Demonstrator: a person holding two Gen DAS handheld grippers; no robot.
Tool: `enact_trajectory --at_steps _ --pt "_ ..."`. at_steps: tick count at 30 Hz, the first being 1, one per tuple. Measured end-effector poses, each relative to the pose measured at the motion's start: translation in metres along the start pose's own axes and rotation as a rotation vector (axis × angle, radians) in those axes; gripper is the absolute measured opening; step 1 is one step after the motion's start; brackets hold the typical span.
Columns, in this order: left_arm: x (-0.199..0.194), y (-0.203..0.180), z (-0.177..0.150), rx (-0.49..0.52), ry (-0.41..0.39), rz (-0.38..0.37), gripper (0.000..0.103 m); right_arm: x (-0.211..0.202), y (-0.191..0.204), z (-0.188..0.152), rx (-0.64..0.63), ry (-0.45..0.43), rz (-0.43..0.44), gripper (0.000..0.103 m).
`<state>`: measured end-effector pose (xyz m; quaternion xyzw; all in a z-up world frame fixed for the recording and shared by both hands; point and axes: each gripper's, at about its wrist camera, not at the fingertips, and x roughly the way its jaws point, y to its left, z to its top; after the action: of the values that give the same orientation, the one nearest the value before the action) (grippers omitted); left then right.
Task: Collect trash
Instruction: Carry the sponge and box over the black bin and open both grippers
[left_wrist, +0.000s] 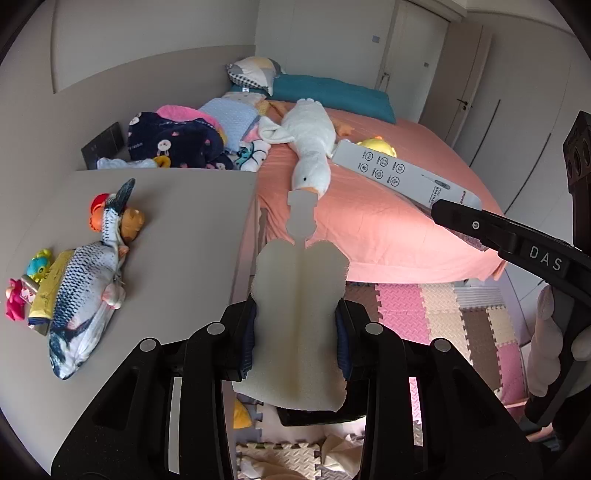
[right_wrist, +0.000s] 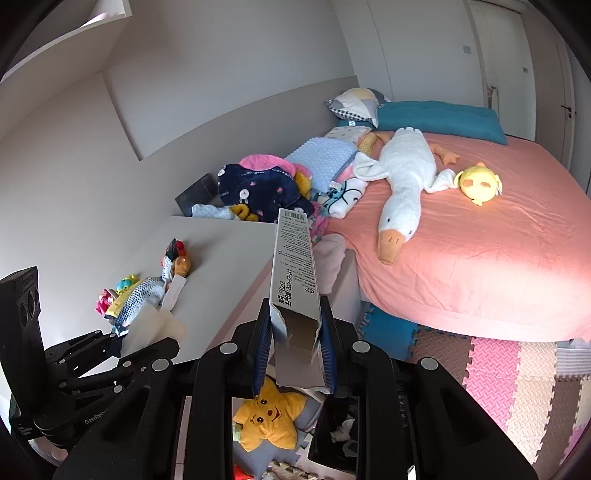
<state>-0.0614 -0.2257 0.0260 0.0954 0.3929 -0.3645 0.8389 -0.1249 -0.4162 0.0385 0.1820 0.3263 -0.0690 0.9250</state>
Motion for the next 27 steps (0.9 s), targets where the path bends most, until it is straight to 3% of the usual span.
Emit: enact_trajectory --at_steps 13,15,16,17,18,19,22,27 --pt "0.03 -0.044 0.001 0.075 0.052 -0.086 0.033 -0.022 -0.04 -0.014 0.049 0.013 -0.079 0.027" --pt "0.033 -0.046 0.001 0.076 0.059 -0.096 0.038 -0.019 -0.041 -0.015 0.041 0.041 -0.083 0.029" --pt "0.033 -0.047 0.001 0.076 0.058 -0.096 0.052 -0.019 -0.042 -0.016 0.041 0.039 -0.105 0.034" --pt "0.031 -0.047 0.002 0.07 0.047 -0.092 0.076 -0.021 -0.042 -0.017 0.04 0.023 -0.14 0.047" --pt "0.028 -0.047 0.002 0.062 0.023 -0.085 0.088 -0.024 -0.042 -0.017 0.037 -0.002 -0.177 0.054" --pt "0.024 -0.046 0.003 0.052 -0.008 -0.072 0.097 -0.029 -0.043 -0.018 0.036 -0.037 -0.21 0.068" --pt "0.017 -0.039 0.007 0.023 -0.059 -0.041 0.097 -0.041 -0.045 -0.015 0.036 -0.124 -0.276 0.074" --pt "0.019 -0.024 0.01 -0.037 -0.044 -0.016 0.097 -0.043 -0.051 -0.01 0.051 -0.139 -0.264 0.075"
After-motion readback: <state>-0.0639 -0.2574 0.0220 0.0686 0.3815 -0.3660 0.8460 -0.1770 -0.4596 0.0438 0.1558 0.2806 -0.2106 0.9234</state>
